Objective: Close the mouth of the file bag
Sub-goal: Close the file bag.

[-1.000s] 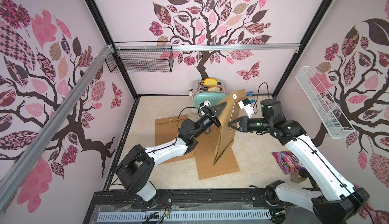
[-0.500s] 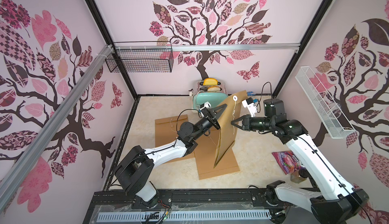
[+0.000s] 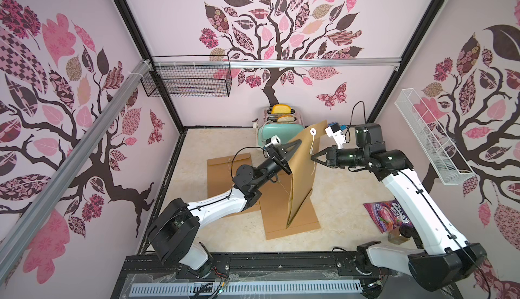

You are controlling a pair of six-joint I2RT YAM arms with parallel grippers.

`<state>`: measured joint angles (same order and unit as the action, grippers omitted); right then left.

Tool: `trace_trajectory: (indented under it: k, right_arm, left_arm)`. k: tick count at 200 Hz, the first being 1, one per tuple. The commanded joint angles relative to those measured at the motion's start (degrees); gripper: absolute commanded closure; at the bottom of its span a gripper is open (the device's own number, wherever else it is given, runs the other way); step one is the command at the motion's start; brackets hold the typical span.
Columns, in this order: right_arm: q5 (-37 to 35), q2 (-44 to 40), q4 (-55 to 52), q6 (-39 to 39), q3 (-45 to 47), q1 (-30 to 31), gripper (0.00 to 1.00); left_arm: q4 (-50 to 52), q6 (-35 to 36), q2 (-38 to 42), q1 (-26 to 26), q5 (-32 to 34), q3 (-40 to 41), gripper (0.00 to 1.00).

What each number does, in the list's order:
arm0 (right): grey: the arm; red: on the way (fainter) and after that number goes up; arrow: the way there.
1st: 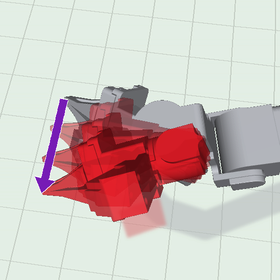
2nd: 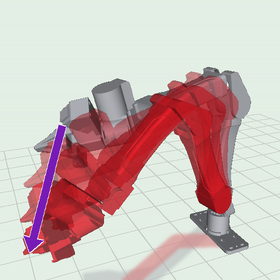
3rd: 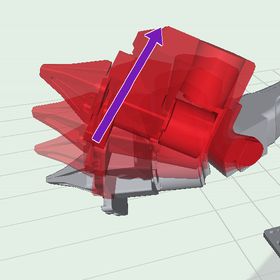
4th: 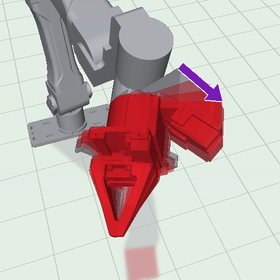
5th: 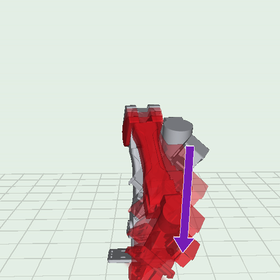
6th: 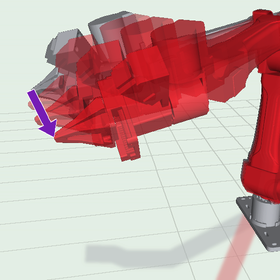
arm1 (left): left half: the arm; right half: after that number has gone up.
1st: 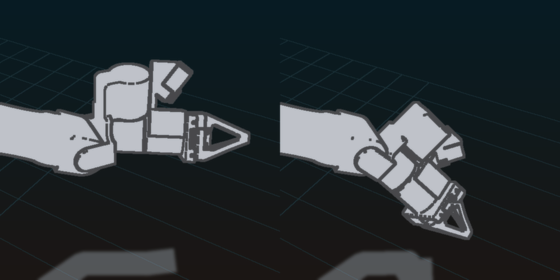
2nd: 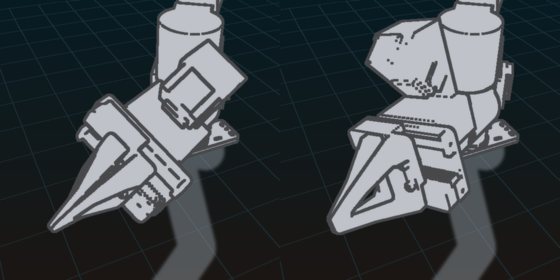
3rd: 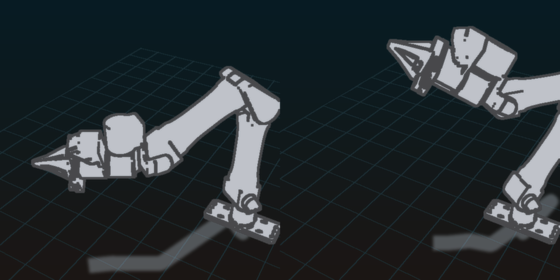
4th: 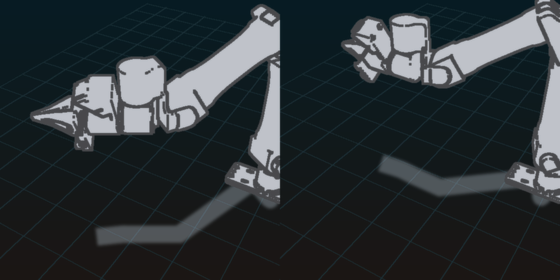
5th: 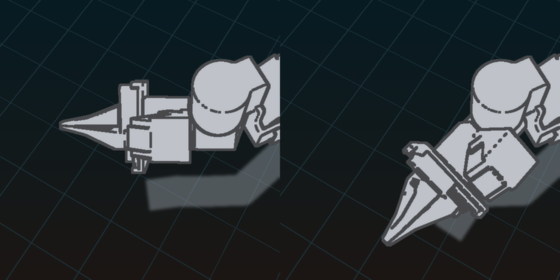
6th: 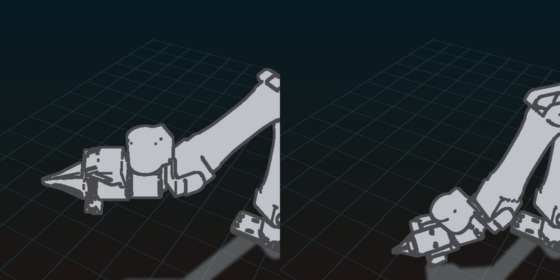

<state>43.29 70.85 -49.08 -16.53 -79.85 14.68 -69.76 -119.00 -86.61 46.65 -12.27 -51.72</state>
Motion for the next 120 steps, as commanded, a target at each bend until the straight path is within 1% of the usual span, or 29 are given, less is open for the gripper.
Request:
trace_trajectory:
  k: [1,27,43,56,82,93,120]
  right_arm:
    - [-0.5,0.3,-2.7,2.1,-3.2,-0.5,1.0]
    - [0.3,1.0,-3.0,1.6,-5.1,-0.5,1.0]
    - [0.4,2.0,-6.0,3.3,-7.9,-0.5,1.0]
    - [-0.8,2.6,-8.7,4.8,-10.1,-0.6,1.0]
    - [-1.0,2.4,-9.9,5.7,-11.8,-0.6,1.0]
    - [-1.7,2.3,-10.5,6.1,-12.3,-0.5,1.0]
    - [-5.8,3.1,-16.0,9.5,-15.7,-0.5,1.0]
  left_arm:
    - [-2.7,-2.3,1.9,0.5,-1.3,-0.2,1.0]
    - [-2.4,-1.7,2.5,0.5,-1.6,1.0,1.0]
    - [-2.4,-1.2,2.7,0.5,-2.2,1.5,1.0]
    - [-2.3,-1.2,2.8,0.5,-3.2,1.5,1.0]
    - [1.9,1.3,4.4,0.5,-4.6,2.2,1.0]
    - [3.2,2.3,4.9,0.5,-4.6,2.6,1.0]
    - [5.0,3.7,5.5,0.0,-5.1,2.8,1.0]
